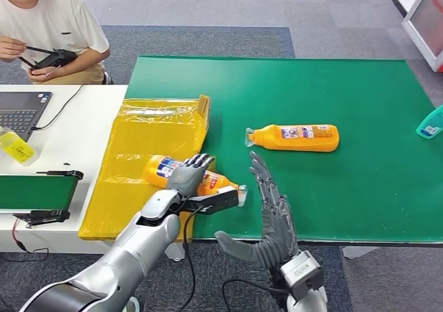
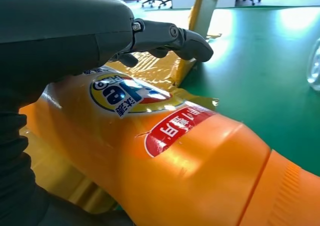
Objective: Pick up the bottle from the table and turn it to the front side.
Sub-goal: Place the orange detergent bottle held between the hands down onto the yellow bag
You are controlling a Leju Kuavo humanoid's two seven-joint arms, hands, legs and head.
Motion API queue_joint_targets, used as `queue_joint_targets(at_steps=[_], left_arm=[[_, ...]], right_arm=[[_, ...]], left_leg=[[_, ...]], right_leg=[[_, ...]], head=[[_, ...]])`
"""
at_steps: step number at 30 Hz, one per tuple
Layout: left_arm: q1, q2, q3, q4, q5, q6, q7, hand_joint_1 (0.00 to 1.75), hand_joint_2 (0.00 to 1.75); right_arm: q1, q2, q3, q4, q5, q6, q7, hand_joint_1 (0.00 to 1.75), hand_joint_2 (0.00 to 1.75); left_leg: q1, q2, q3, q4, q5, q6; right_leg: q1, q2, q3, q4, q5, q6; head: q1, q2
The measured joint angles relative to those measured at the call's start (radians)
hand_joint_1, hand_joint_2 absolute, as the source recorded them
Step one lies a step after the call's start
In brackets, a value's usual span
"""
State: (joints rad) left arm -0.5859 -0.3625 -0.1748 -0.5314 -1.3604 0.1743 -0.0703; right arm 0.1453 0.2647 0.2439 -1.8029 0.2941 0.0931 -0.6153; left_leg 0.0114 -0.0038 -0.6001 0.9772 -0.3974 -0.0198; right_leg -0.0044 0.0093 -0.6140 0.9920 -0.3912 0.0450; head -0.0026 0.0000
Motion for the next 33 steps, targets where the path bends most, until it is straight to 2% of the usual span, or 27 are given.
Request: queue_joint_targets(at_steps=[5, 10, 17, 23, 26, 30, 33], left_arm=[[0.02, -0.003, 0.0, -0.032, 0.081, 0.002, -0.068, 0.0, 1.75], [0.074, -0.005, -0.001, -0.165, 0.251, -0.066, -0.136, 0.0, 1.75], [0.199, -0.002, -0.06, -0.462, 0.467, -0.188, -0.16, 0.0, 1.75], [0.309, 0.033, -0.15, -0.734, 0.584, -0.201, -0.177, 0.0, 1.75], [0.375, 0.056, -0.184, -0.875, 0.683, -0.201, -0.217, 0.0, 1.75], [0.473, 0.087, -0.219, -1.051, 0.837, -0.211, -0.321, 0.0, 1.75], [0.533, 0.102, -0.243, -1.146, 0.879, -0.22, -0.357, 0.0, 1.75]], right_arm=[[0.0, 0.0, 0.0, 0.0, -0.006, -0.001, -0.002, 0.0, 1.75], [0.003, 0.0, -0.001, 0.0, 0.0, -0.015, -0.004, 0.0, 1.75], [0.024, 0.0, -0.008, -0.015, 0.021, -0.033, 0.001, 0.0, 1.75], [0.046, 0.0, -0.016, -0.031, 0.038, -0.058, 0.01, 0.0, 1.75], [0.059, 0.0, -0.023, -0.038, 0.051, -0.074, 0.016, 0.0, 1.75], [0.071, 0.0, -0.03, -0.043, 0.079, -0.092, 0.035, 0.0, 1.75], [0.072, 0.0, -0.032, -0.043, 0.094, -0.097, 0.044, 0.0, 1.75]], left_leg=[[0.0, 0.0, 0.0, 0.0, 0.0, 0.0], [0.0, 0.0, 0.0, 0.0, 0.0, 0.0], [0.0, 0.0, -0.001, 0.0, -0.001, 0.0], [0.0, 0.0, -0.001, 0.0, -0.001, 0.0], [0.0, 0.0, -0.001, 0.0, -0.001, 0.0], [0.0, 0.0, -0.001, 0.0, -0.002, 0.0], [0.0, 0.0, -0.001, 0.0, -0.003, 0.0]], right_leg=[[0.0, 0.0, 0.0, 0.0, 0.0, 0.0], [0.0, 0.0, 0.0, 0.0, 0.0, 0.0], [0.0, 0.0, 0.0, 0.0, -0.001, 0.0], [0.0, 0.0, -0.001, 0.0, -0.001, 0.0], [0.0, 0.0, -0.001, 0.0, -0.002, 0.0], [0.0, 0.0, -0.001, 0.0, -0.003, 0.0], [0.0, 0.0, -0.001, 0.0, -0.003, 0.0]], head=[[0.0, 0.0], [0.0, 0.0], [0.0, 0.0], [0.0, 0.0], [0.0, 0.0], [0.0, 0.0], [0.0, 0.0]])
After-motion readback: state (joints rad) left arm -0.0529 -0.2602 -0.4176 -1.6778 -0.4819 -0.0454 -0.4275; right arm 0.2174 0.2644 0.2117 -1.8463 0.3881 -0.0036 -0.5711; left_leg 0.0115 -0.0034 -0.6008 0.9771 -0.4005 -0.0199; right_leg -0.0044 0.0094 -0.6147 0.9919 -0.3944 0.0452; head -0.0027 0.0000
